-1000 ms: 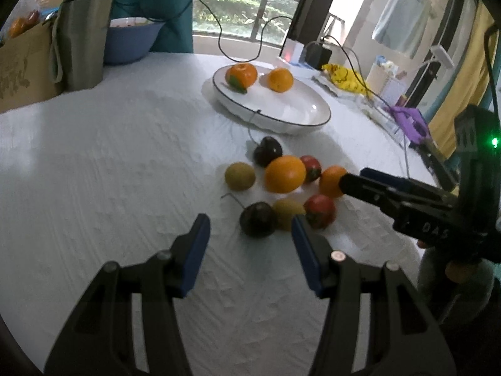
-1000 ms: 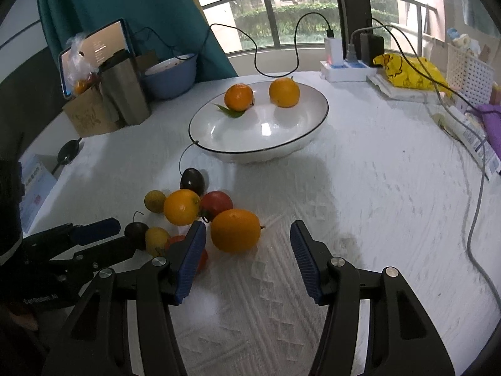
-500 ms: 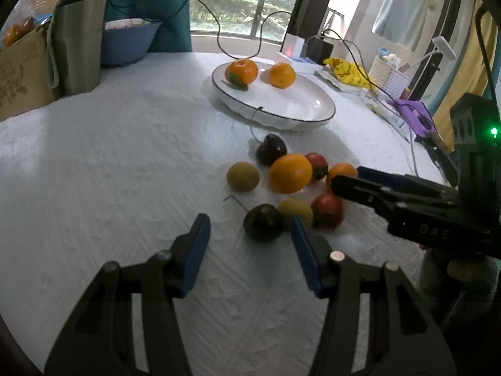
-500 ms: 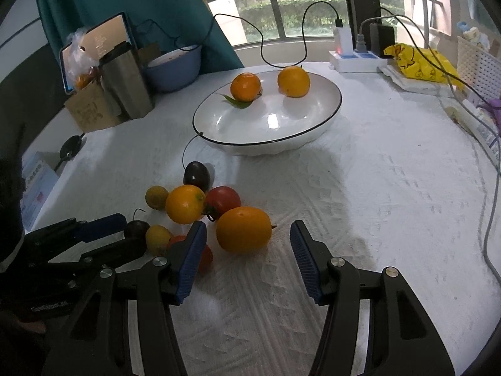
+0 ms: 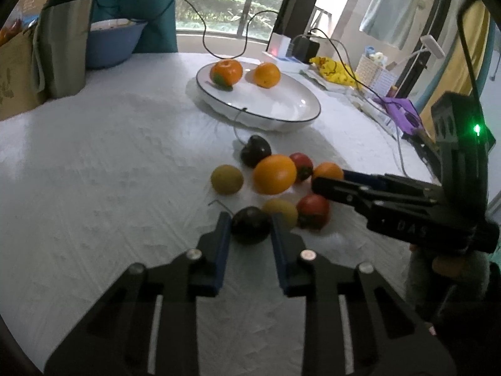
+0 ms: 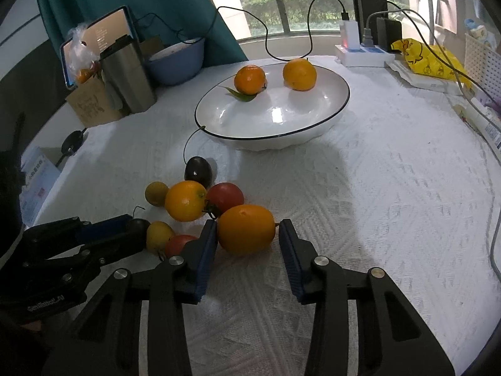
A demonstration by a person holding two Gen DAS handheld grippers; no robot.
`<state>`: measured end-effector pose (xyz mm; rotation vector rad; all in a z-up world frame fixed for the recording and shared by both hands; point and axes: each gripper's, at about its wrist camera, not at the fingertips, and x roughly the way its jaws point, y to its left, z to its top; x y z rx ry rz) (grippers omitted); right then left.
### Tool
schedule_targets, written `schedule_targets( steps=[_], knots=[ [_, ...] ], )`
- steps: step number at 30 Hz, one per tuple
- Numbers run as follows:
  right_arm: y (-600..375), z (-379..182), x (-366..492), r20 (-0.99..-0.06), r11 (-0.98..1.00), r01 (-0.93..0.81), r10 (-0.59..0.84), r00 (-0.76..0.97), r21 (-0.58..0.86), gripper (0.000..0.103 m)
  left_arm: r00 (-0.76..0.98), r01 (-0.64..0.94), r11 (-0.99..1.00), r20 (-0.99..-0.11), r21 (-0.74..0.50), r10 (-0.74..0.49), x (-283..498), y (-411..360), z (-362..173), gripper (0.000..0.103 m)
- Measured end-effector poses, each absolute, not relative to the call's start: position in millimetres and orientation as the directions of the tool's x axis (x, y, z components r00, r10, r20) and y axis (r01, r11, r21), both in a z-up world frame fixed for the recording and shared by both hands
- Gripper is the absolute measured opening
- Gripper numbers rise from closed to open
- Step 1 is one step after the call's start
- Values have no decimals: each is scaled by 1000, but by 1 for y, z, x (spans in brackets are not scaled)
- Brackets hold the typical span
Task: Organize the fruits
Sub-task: 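Move both grippers back to the fruit cluster, then grasp the dark purple fruit with the left gripper while the right grasps an orange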
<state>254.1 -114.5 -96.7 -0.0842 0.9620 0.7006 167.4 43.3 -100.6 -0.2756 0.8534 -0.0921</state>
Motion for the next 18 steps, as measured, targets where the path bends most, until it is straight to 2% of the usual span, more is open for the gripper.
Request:
schedule_targets(
  steps=[18],
  knots=[
    [-119, -69, 260, -741, 781, -587, 521, 425, 213, 43, 736, -18, 960, -653, -280, -177, 162, 53, -66, 26]
  ],
)
